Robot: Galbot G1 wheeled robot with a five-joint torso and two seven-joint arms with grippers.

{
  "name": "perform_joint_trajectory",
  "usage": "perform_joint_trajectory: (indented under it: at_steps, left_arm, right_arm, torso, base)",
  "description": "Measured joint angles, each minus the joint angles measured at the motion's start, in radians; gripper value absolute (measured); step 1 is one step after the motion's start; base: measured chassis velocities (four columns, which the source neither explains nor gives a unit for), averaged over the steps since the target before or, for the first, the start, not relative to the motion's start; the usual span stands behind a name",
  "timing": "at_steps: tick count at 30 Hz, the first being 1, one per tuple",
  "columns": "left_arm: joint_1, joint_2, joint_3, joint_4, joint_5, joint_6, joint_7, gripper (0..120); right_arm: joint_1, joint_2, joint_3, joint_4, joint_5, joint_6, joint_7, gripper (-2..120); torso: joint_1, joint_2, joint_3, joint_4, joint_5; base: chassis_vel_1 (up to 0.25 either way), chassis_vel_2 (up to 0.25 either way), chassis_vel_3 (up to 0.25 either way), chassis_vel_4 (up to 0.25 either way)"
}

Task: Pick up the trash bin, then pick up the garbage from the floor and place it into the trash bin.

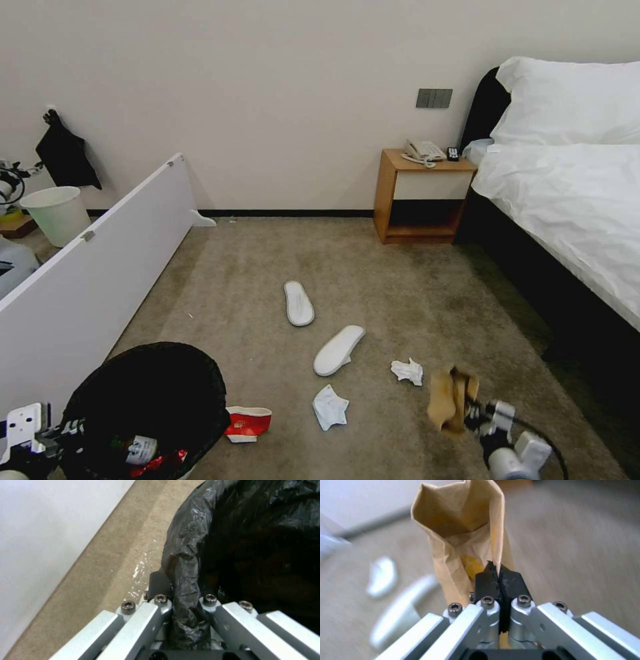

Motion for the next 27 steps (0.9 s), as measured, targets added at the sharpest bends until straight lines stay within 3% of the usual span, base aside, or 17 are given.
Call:
perform_joint_trajectory:
  at_steps: [7,11,14,16,19,21,27]
  left_arm:
    - [0.005,0.018,0.007,-0.003,0.000,0.000,-0.002,3]
    - [0.005,0.013,0.016,-0.005,0.006,0.000,-0.002,3]
    - [0.007,0.006,0.017,-0.007,0.010,0.000,-0.004,3]
    - [0.014,-0.007,0.009,-0.010,0.017,0.000,-0.004,3]
    - [0.015,-0.011,0.003,-0.012,0.021,0.000,-0.005,3]
    - [0.011,-0.019,-0.005,-0.015,0.029,0.000,-0.009,3]
    - [-0.005,-0.038,-0.005,-0.015,0.048,0.000,-0.014,3]
  right_arm:
    - [0.013,-0.072,-0.058,0.276,0.085,0.029,-0.053,0]
    - [0.061,-0.139,-0.122,0.348,0.135,0.076,-0.117,0]
    - [0.088,-0.179,-0.154,0.356,0.146,0.114,-0.156,0]
    - [0.161,-0.252,-0.227,0.350,0.186,0.162,-0.210,0]
    - [0.207,-0.276,-0.268,0.339,0.215,0.176,-0.234,0]
    - [0.346,-0.305,-0.393,0.296,0.286,0.195,-0.294,0]
    - [0.524,-0.271,-0.564,0.187,0.314,0.213,-0.373,0]
  torso:
    - [0.000,0.000,0.000,0.0002,-0.0002]
    - [0.000,0.000,0.000,0.0002,0.0000]
    - [0.000,0.000,0.000,0.0000,0.0000]
    - [0.000,0.000,0.000,-0.0001,-0.0001]
    - [0.000,0.000,0.000,0.0000,0.0000]
    - [0.000,0.000,0.000,0.0005,0.0000]
    - [0.000,0.000,0.000,-0.0001,0.0001]
  base:
    - [0.000,0.000,0.000,0.000]
    - [0.000,0.000,0.000,0.000]
    - [0.000,0.000,0.000,0.000]
    - [0.000,0.000,0.000,0.000]
    - [0.000,0.000,0.000,0.000]
    - [0.000,0.000,0.000,0.000]
    - [0.000,0.000,0.000,0.000]
